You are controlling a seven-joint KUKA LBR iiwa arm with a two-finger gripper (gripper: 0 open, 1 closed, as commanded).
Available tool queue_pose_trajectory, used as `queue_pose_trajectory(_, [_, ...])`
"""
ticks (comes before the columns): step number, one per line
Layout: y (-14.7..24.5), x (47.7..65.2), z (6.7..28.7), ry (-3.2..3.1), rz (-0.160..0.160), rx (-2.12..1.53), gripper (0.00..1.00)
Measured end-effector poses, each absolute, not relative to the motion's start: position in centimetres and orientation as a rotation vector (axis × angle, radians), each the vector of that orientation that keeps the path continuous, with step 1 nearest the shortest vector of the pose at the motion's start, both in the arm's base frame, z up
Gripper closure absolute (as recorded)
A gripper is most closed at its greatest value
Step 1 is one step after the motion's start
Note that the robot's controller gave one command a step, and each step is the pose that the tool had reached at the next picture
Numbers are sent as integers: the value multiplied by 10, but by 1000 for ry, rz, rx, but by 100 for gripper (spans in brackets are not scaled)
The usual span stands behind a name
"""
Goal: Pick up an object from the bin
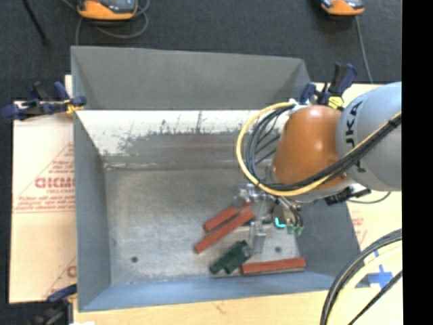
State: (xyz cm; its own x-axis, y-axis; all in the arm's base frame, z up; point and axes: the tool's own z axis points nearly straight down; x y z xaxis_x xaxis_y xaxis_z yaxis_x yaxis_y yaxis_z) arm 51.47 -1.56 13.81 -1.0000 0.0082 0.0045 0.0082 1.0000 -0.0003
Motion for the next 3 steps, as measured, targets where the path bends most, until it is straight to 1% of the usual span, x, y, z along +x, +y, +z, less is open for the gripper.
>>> queue_pose_trajectory(1, [11, 525, 70, -3140, -1, -191, 0])
queue_pose_trajectory(2, [10, 529, 74, -3152, -1, -190, 100])
queue_pose_trajectory(3, [-19, 531, 76, -3145, -3, -194, 100])
